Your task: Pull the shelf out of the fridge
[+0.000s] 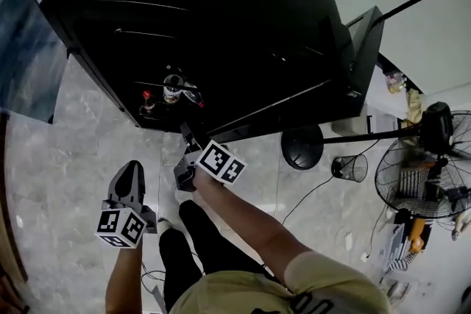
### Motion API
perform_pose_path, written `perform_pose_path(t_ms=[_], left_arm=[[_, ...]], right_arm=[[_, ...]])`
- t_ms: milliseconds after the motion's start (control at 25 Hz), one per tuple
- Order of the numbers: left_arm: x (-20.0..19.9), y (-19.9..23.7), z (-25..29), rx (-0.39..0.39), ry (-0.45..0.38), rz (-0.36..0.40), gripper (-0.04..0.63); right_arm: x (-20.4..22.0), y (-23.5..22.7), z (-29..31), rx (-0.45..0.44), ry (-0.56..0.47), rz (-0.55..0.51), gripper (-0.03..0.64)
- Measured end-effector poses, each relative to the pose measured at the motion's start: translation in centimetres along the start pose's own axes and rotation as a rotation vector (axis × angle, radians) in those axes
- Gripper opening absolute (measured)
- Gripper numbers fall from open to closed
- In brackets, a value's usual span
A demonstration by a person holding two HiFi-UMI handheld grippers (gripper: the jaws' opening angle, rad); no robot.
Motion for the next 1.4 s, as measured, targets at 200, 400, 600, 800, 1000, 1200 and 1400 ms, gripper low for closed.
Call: perform_pose_path(t_ms=[200,400,600,800,1000,1200,1400], left_arm=[[0.6,1.8,2.9,-0.035,-0.028,-0.038,0.006],[0.3,2.4,5.9,-0.038,-0.052,-0.039,0.005],[-0.2,3.5,7.6,-0.055,-0.081,-0.055,0.005],[-0.1,5.4,8.5,-0.078,-0.100,-0.085,0.006],[0.4,5.7,8.2,-0.088,-0.091,-0.090,0.005],[0.9,6.0,7.7,-0.099,-0.085,-0.097,0.005],[1.3,6.0,6.9,-0.104,-0.087,-0.097,0.005]], right_arm=[[-0.7,-2.2,3.2,0.020,-0.025,0.030,0.152],[-2.0,-4.0,5.8,0.039,-0.073,0.084,0.152],[-3.4,-5.2,7.9,0.049,-0.148,0.156,0.153],[-3.9,-6.5,9.7,0.072,-0.198,0.224,0.156],[-5.5,-7.3,10.3,0.097,-0.252,0.247,0.156],[-6.0,-7.7,11.1,0.148,-0.287,0.244,0.147],[-6.7,-8.1,11.5,0.184,-0.334,0.260,0.123]])
Point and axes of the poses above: the fingertips, and each gripper's own axes: z forward along the fingers, y to its left, x out of its underside, the point moved 2 cm from there along -z, backward along the fingers, and after that the axes turned 8 degrees about -z, right-handed, at the moved point
